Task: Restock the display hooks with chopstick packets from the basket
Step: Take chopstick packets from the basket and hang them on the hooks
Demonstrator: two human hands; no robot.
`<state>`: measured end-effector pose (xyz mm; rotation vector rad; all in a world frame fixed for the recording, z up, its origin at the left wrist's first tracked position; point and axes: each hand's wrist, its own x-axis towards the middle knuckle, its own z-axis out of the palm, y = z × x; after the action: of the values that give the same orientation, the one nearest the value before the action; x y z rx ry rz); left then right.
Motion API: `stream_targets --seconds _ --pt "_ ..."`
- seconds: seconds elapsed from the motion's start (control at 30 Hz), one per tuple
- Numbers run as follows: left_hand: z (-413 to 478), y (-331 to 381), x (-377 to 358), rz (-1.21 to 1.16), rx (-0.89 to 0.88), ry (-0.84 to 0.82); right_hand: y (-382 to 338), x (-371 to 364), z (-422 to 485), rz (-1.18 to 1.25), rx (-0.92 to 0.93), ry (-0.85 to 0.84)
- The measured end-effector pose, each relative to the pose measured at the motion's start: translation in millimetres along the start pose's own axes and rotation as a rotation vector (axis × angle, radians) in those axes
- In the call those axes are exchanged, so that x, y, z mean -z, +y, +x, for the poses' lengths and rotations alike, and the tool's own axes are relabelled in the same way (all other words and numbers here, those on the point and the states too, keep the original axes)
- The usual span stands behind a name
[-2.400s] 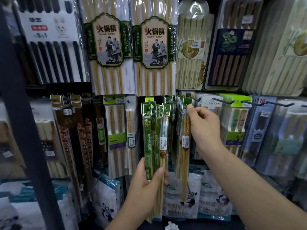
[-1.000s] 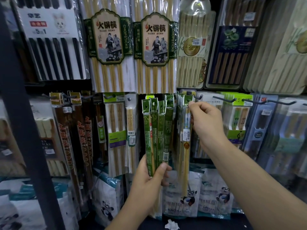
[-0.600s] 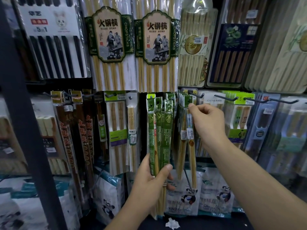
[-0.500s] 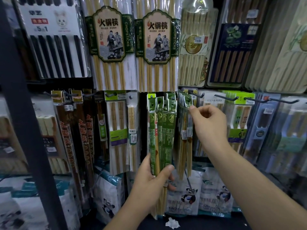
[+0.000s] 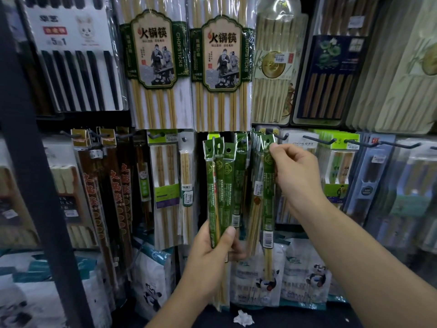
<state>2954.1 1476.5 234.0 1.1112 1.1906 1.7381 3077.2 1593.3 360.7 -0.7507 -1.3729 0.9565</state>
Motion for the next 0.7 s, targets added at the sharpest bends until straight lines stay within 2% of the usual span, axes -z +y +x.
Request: stream_targets --seconds 0.5,0.7 --pt "-0.4 -4.8 2.9 0.039 -0.001 -0.049 9.4 -3.7 11.9 -0.069 0.086 0.094" --pt "-2.1 0.0 2.7 0.082 0.011 -0.05 17.0 -3.5 12.3 -0.197 0.1 0.139"
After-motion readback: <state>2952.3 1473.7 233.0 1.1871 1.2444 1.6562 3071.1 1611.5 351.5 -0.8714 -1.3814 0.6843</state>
